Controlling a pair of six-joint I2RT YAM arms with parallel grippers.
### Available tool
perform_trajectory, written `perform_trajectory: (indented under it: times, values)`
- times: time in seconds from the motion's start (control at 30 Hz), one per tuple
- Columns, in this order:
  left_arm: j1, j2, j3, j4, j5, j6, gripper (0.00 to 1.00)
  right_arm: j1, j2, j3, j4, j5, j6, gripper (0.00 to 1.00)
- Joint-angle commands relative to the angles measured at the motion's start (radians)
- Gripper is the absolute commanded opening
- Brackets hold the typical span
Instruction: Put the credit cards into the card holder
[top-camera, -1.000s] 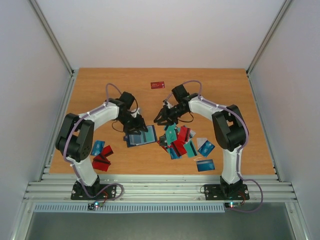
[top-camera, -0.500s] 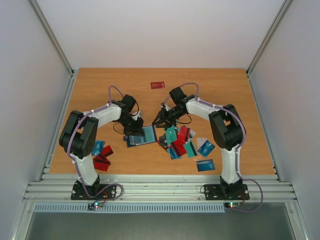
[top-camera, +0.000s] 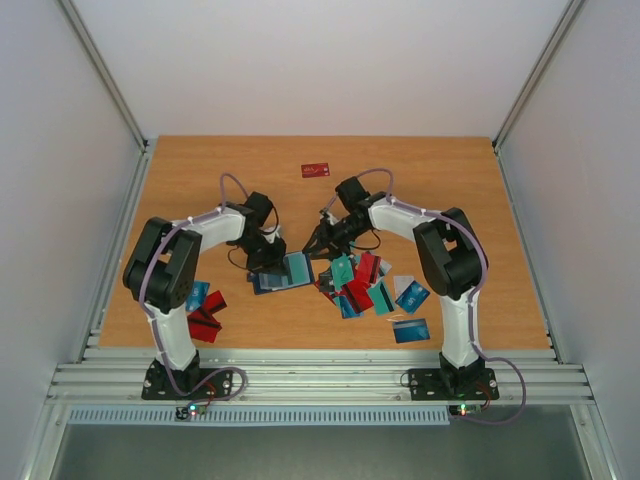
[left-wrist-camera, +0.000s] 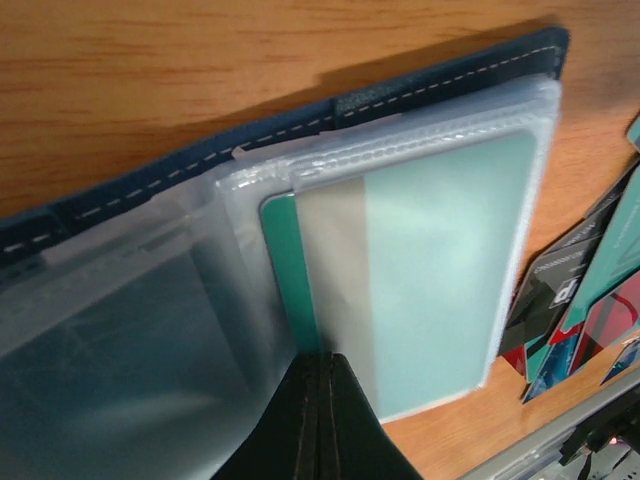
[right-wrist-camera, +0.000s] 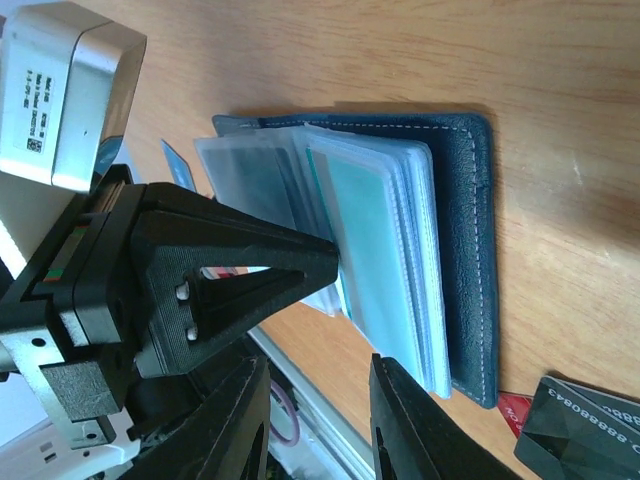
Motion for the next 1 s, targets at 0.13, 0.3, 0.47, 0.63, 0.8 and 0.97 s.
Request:
perform_trajectory:
  times: [0.13,0.3,0.47,0.63,0.8,0.97]
  values:
    - [-0.004,0.047,-0.003,0.011,-0.023,0.026,0.0,0.034,0.073,0.04,-0.033,-0.037,-0.028,0.31]
    - [-0.004,0.059,-0.011,0.019,-0.022,0.028,0.0,0.043,0.107,0.07,-0.075,-0.026,-0.061,0.32]
    - [-0.004,0.067,-0.015,0.026,-0.017,0.027,0.0,0.045,0.123,0.082,-0.095,-0.022,-0.079,0.32]
    - [-0.004,0.071,-0.014,0.028,-0.014,0.025,0.0,0.048,0.133,0.085,-0.097,-0.025,-0.085,0.32]
    - [-0.004,0.07,-0.015,0.031,-0.01,0.024,0.0,0.057,0.138,0.1,-0.102,-0.037,-0.09,0.32]
    - [-0.004,0.067,-0.021,0.037,-0.007,0.018,0.0,0.069,0.141,0.115,-0.102,-0.046,-0.092,0.31]
